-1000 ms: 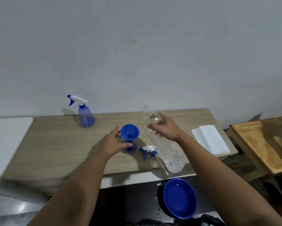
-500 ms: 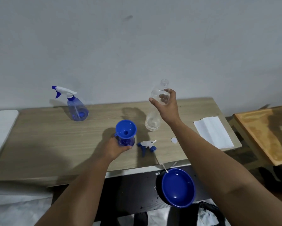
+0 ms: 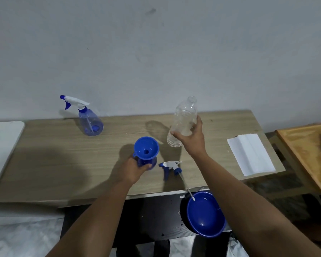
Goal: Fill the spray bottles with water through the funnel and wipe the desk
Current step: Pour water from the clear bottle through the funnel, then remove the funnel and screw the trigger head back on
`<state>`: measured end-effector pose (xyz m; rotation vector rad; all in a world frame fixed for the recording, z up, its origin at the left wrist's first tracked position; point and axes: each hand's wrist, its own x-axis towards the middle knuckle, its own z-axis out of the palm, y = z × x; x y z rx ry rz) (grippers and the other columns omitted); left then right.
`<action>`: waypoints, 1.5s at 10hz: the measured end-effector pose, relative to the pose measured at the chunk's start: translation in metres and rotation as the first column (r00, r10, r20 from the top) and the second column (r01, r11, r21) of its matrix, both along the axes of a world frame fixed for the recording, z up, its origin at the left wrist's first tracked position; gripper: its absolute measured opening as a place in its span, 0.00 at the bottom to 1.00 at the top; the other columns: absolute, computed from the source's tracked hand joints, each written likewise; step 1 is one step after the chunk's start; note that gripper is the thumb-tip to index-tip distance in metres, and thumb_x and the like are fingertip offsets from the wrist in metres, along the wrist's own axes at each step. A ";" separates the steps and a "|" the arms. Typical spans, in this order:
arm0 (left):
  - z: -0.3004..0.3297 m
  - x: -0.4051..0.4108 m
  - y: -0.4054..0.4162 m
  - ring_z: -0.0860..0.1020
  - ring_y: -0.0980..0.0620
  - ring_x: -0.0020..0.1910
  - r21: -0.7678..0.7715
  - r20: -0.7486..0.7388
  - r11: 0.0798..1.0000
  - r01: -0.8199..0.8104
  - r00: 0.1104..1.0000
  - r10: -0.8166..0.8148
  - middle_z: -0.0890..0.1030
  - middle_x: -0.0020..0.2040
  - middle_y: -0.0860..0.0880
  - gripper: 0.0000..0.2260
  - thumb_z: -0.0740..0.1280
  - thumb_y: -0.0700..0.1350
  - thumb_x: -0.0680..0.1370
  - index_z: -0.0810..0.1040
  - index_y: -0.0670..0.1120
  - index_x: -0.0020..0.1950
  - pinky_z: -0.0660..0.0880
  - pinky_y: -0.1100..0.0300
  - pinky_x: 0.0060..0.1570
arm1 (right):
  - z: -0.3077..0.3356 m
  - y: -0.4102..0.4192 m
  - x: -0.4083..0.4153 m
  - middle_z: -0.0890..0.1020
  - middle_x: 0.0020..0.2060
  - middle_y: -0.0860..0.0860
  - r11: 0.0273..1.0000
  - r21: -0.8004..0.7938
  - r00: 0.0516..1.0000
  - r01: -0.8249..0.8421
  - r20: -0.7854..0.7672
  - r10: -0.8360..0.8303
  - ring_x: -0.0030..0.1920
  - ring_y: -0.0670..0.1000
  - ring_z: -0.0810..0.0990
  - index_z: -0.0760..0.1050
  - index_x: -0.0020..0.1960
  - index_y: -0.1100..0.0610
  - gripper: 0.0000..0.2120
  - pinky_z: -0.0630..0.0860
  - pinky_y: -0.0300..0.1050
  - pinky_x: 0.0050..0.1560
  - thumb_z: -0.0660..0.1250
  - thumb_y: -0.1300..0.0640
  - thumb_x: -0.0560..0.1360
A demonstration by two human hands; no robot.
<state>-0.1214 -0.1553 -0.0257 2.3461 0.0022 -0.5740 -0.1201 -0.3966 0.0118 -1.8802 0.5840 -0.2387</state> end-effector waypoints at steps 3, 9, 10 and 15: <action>-0.004 0.003 -0.001 0.74 0.54 0.37 0.026 -0.010 1.000 0.001 1.000 -0.001 0.78 0.41 0.52 0.16 0.75 0.53 0.75 0.78 0.46 0.57 0.64 0.63 0.34 | -0.027 0.059 -0.076 0.79 0.64 0.41 0.999 0.028 0.991 0.015 0.135 -0.019 0.67 0.41 0.76 0.74 0.70 0.43 0.24 0.77 0.59 0.67 0.72 0.61 0.78; -0.008 0.003 0.008 0.74 0.51 0.44 0.061 -0.038 0.998 -0.021 0.999 0.023 0.76 0.45 0.51 0.18 0.73 0.59 0.74 0.77 0.48 0.55 0.71 0.57 0.46 | 0.075 0.125 0.024 0.79 0.57 0.53 0.208 -0.486 0.529 -0.849 -0.774 0.348 0.48 0.54 0.77 0.71 0.68 0.53 0.37 0.76 0.49 0.42 0.83 0.49 0.65; -0.005 0.005 0.007 0.75 0.51 0.44 0.063 -0.034 0.998 0.016 0.999 -0.014 0.76 0.44 0.52 0.14 0.73 0.58 0.75 0.77 0.50 0.53 0.73 0.56 0.47 | 0.077 0.128 0.028 0.81 0.57 0.52 0.184 -0.462 0.497 -0.868 -0.797 0.343 0.49 0.54 0.79 0.75 0.64 0.54 0.32 0.73 0.47 0.37 0.84 0.49 0.65; -0.008 0.006 0.017 0.79 0.53 0.47 -0.011 0.038 0.987 0.162 0.986 -0.162 0.81 0.49 0.54 0.18 0.75 0.50 0.74 0.79 0.51 0.62 0.64 0.69 0.37 | 0.050 0.059 -0.010 0.80 0.57 0.52 0.881 -0.212 0.853 -0.424 -0.420 0.309 0.53 0.54 0.81 0.65 0.69 0.53 0.37 0.81 0.52 0.53 0.80 0.52 0.67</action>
